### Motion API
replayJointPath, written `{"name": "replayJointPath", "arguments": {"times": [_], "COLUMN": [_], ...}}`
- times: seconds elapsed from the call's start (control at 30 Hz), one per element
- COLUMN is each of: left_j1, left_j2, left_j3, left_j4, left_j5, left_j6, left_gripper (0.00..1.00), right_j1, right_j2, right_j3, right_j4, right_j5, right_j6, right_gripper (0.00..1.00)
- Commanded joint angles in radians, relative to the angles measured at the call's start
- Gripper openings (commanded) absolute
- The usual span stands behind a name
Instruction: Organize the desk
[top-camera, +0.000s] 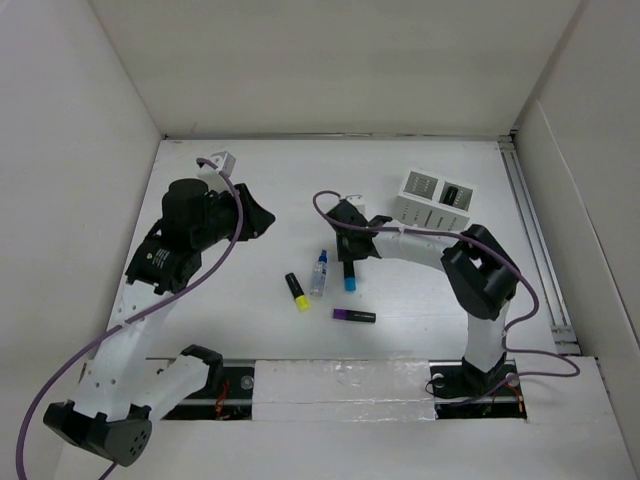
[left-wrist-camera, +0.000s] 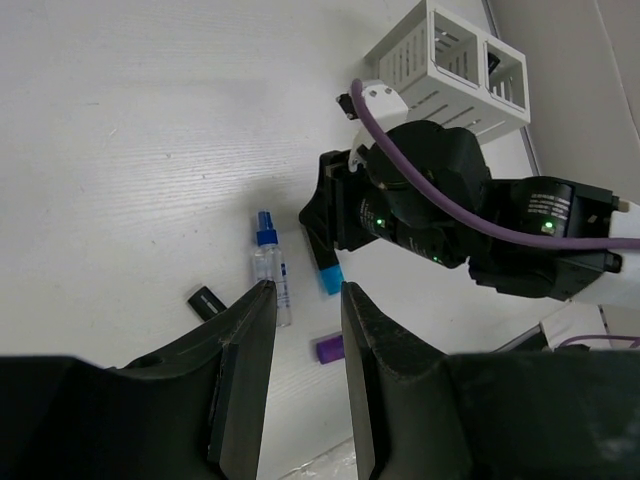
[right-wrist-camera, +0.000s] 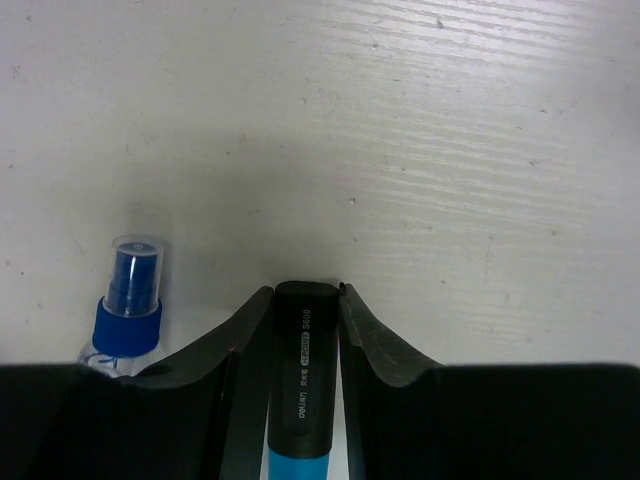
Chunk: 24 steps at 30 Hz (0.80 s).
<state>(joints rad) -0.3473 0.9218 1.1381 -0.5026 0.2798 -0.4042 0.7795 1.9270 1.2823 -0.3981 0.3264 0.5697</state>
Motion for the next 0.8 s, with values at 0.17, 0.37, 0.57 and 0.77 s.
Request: {"name": "replayJointPath", "arguments": {"times": [0.17, 0.37, 0.57, 0.77], "left_j1": [-0.005, -0.005, -0.015, -0.027], "left_j2": [0.046, 0.081, 0.098, 0.109], "left_j3": [0.034, 0.038, 0.035, 0.023], "left_j4": [0.056, 0.085, 0.119, 0.176], "left_j5": [0.027, 0.047, 0.075, 0.133], "left_j6": [0.007, 0.004, -0.013, -0.036], "left_gripper": [0.28, 0.29, 0.29, 0.33], "right_j1": [-0.071, -0.233, -0.564, -0.758], "right_j2": [-0.220, -0.379, -0.448, -0.389], "right_j3": [0.060, 0.086, 0.114, 0.160], "right_j4": [-0.002, -0.005, 0.010, 0.038], "right_j5": [0.053, 0.053, -0.027, -0.012], "right_j6": [-0.034, -0.092, -0.157, -0.177], "right_gripper": [0.16, 0.15, 0.16, 0.16]}}
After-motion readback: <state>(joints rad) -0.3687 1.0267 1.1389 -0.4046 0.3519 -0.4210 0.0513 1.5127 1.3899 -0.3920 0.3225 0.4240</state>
